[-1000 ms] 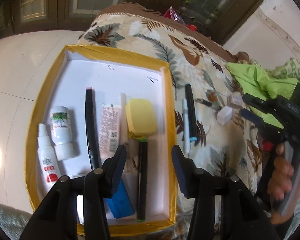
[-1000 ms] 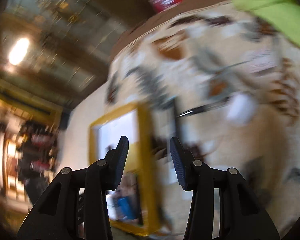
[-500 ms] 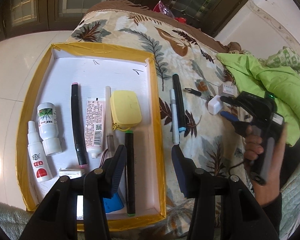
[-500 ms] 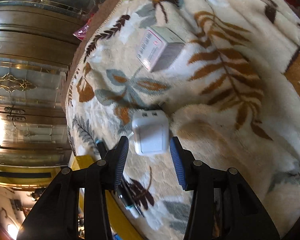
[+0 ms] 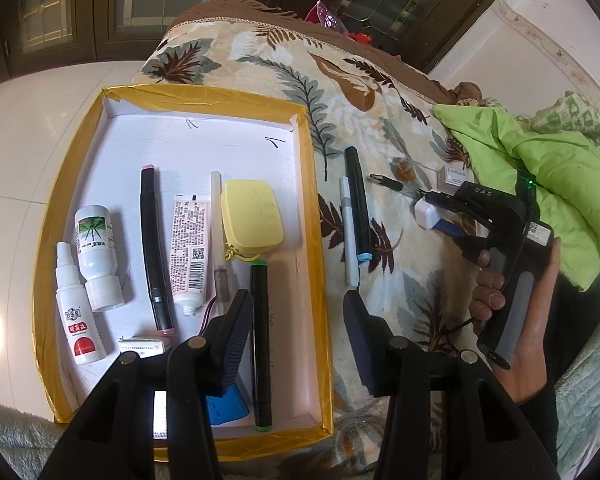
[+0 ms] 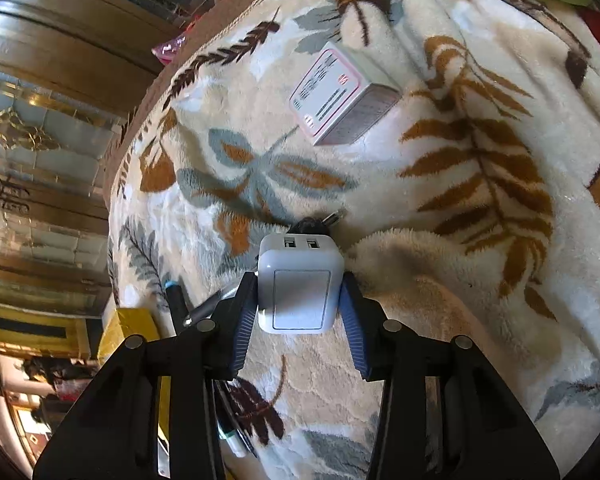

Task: Organize rigid objects
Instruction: 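Grasp the black-capped clear pen with the left tool while the right holds the charger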

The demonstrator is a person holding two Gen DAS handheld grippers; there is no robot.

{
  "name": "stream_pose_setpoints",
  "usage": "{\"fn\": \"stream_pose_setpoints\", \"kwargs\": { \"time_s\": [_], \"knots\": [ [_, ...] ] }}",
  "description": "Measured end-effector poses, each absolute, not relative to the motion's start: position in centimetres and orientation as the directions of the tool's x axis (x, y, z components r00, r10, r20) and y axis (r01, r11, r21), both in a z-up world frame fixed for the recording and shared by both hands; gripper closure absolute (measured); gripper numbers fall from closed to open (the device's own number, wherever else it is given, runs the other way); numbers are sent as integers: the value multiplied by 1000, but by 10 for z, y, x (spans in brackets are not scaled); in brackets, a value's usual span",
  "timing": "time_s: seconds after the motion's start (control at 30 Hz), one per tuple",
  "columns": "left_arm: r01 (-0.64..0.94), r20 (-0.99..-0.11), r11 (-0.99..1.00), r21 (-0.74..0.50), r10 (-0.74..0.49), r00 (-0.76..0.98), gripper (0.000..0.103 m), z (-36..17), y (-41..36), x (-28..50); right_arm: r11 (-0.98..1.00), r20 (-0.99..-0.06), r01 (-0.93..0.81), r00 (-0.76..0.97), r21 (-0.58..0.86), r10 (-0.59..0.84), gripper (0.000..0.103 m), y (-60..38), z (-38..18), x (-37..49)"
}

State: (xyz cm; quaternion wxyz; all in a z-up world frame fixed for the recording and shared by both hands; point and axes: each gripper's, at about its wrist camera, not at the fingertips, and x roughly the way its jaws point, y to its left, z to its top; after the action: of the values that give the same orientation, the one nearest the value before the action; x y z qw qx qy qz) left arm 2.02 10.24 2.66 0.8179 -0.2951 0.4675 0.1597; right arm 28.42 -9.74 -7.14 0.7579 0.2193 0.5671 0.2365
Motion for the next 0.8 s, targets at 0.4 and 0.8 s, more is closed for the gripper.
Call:
{"fn": "stream_pose_setpoints", "kwargs": {
  "time_s": [0.4, 0.8],
  "knots": [
    [-531, -861, 814, -235, 80, 503, 56, 29, 90, 22, 745, -722, -164, 184, 647, 667, 63, -99, -24, 223],
    [-391, -836, 916, -88, 145, 528, 45, 41, 56, 53, 695, -637, -240, 282, 678, 718, 63, -126, 20, 218]
  ]
}}
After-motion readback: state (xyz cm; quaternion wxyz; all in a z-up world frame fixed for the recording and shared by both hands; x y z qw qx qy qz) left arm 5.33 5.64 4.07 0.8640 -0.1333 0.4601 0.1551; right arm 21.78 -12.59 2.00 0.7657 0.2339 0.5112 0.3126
